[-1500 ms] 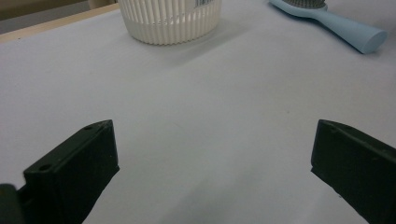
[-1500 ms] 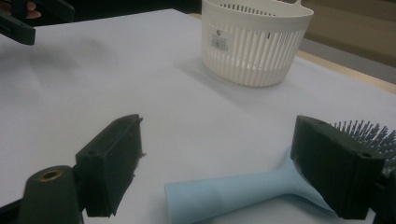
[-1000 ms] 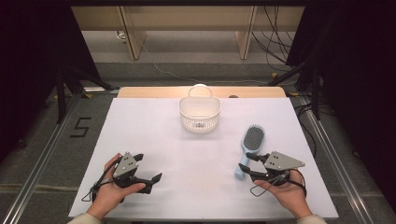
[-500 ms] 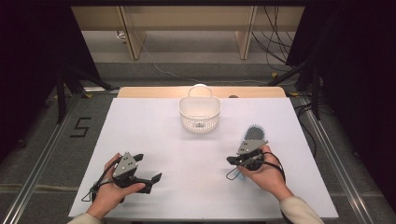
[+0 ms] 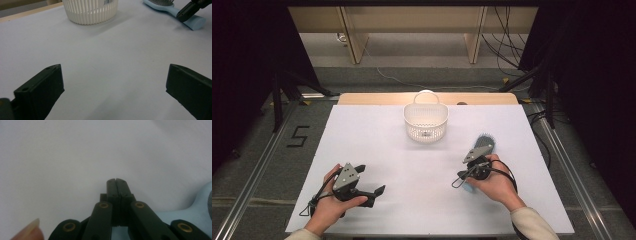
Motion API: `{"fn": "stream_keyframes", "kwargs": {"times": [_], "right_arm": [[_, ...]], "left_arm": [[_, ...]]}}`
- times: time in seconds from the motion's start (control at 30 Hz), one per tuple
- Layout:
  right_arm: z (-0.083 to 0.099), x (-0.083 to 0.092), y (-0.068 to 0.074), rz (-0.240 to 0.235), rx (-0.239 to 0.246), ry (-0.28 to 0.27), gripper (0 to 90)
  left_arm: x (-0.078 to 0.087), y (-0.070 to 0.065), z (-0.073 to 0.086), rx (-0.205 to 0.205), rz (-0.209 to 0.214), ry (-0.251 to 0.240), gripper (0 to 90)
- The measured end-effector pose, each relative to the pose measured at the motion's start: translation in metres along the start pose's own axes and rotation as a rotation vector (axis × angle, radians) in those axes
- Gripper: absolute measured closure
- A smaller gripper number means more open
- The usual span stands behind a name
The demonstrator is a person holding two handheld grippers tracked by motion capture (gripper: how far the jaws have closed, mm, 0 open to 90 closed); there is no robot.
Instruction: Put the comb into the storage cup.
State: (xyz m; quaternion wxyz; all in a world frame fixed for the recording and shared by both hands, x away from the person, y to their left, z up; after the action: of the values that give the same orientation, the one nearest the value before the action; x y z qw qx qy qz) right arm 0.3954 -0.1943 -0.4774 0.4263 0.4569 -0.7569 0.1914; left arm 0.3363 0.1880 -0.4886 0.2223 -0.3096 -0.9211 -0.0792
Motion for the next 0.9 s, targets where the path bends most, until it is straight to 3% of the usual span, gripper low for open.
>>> {"fn": "stream_keyframes", "kwargs": {"times": [0.2,0.6,0.87,0.9], "right_arm": [[-0.0028,0.0003,-0.0011,-0.006,-0.030,0.044,90.0],[-0.0062,-0.0028,0.0005,-0.008,-0.034,0.117,90.0],[-0.0055,-0.0024,0.0015,-0.014,-0.046,0.133,90.0],[-0.0047,-0.0014,0.0008,-0.012,-0.030,0.148,90.0]], "left_arm": [[-0.0002,0.0001,0.0000,-0.002,-0.003,-0.001,0.8],[0.0000,0.0002,0.0002,-0.002,-0.001,0.000,0.8],[0.0002,0.0005,0.0000,-0.007,-0.003,0.000,0.8],[0.0005,0.0007,0.0001,-0.007,-0.002,0.002,0.8]]}}
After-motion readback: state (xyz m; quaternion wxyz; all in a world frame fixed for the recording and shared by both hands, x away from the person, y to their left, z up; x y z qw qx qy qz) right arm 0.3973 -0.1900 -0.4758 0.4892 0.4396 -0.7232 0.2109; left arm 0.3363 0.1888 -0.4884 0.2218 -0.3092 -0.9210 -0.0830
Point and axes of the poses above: each handheld gripper's, and its own axes: x roughly backward along the jaws, z roughly out of its underside, y roughly to its left, the point moved 2 cm from there along -x, roughly forward along the jaws, and after that the axes turned 6 degrees about -z, right-handed, at the moved point
